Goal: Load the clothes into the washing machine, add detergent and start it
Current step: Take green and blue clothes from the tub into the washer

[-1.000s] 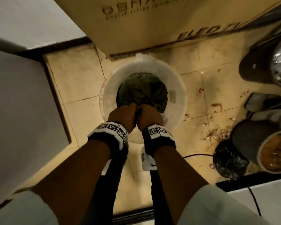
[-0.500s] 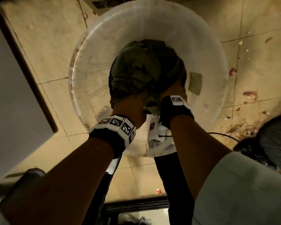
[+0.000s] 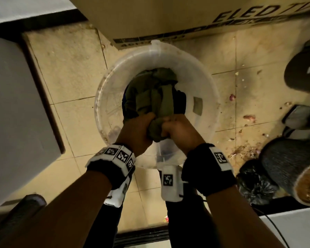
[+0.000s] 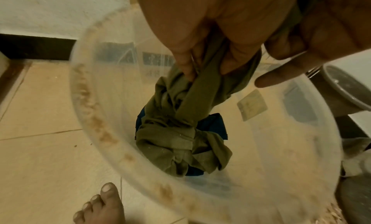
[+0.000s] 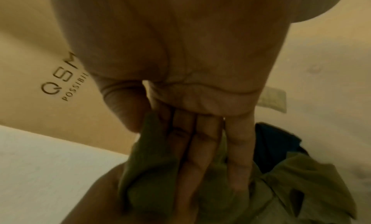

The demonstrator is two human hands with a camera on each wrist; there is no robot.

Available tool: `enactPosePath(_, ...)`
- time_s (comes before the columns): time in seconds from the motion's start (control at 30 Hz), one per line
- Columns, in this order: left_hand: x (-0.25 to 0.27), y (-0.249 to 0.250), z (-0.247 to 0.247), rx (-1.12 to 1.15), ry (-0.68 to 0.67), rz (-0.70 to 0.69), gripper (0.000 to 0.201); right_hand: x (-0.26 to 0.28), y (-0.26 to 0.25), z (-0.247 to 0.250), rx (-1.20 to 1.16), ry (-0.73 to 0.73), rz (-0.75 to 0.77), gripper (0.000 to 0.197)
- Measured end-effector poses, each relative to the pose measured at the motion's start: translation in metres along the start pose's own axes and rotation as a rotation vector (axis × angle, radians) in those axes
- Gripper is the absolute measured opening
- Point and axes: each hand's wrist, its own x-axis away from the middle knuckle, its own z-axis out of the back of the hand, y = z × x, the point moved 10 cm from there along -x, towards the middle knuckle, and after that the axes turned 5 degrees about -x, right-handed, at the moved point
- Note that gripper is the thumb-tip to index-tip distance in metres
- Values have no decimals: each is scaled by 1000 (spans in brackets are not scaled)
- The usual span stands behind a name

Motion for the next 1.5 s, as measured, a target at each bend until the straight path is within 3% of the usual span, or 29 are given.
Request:
enactPosePath(0.03, 10, 2, 6, 27, 17, -10, 7, 11, -3, 1, -4, -25, 20, 17)
enactPosePath(0.1, 33, 2, 19, 89, 40, -4, 18, 27, -6, 12, 63, -22, 48, 23)
enactPosePath(0.17, 55, 2, 28, 150, 26, -14, 32, 31, 1, 43, 291, 140, 70, 30)
enactPosePath(0.23, 79, 17, 35, 214, -14, -107, 36, 31, 6, 59, 587, 241, 81, 61)
enactPosePath(0.33, 118, 58, 45, 148, -82, -364, 21, 19, 10, 28, 937, 117, 170, 102)
enactPosePath(0.43, 157, 100, 42, -9, -165, -603, 15, -2, 14, -20, 1039, -71, 303, 93)
enactPosePath(0.53, 204, 137, 29, -72, -305, -825, 12, -22, 13, -55, 1080, -148, 374, 87)
enactPosePath(0.6, 232, 154, 15, -190, -469, -915, 24, -35, 22, -80, 1303, -239, 349, 80)
enactPosePath(0.67, 252, 153, -1, -312, -698, -927, 29, -35, 33, -96, 1474, -314, 307, 61)
enactPosePath(0.7, 258, 146, -9, -330, -800, -873, 30, -31, 35, -95, 1487, -309, 273, 52)
enactPosePath(0.77, 251, 128, -5, -229, -773, -727, 26, -24, 32, -77, 1377, -206, 220, 34)
enactPosePath(0.8, 241, 115, 6, -165, -658, -642, 21, -22, 26, -59, 1265, -111, 209, 27)
enactPosePath(0.87, 215, 70, 29, -32, -351, -385, 23, -15, 10, -13, 1062, 91, 181, 32)
enactPosePath(0.93, 190, 16, 47, -20, -133, -116, 40, 0, -2, 25, 925, 216, 138, 46)
enactPosePath(1.0, 166, -30, 56, 78, -22, 178, 64, 19, -7, 46, 812, 268, 108, 51)
enactPosePath(1.03, 155, -48, 59, 177, 43, 297, 69, 28, -10, 50, 747, 294, 124, 52)
enactPosePath(1.13, 132, -76, 64, 502, 264, 530, 55, 61, -22, 60, 532, 446, 177, 55)
enactPosePath(1.2, 126, -68, 40, 989, 223, 666, 71, 81, -24, 47, 407, 502, 207, 54)
enactPosePath(1.27, 118, -32, 14, 1444, 96, 640, 77, 98, -29, 0, 313, 397, 300, 52)
enactPosePath(1.3, 117, -15, 10, 1533, 35, 608, 70, 104, -28, -30, 293, 284, 340, 51)
enactPosePath(1.4, 128, -4, 2, 1591, -82, 591, 41, 113, -5, -102, 320, -42, 298, 45)
enactPosePath(1.5, 152, -60, 5, 1423, 78, 698, 34, 132, 8, -129, 271, -267, 318, 30)
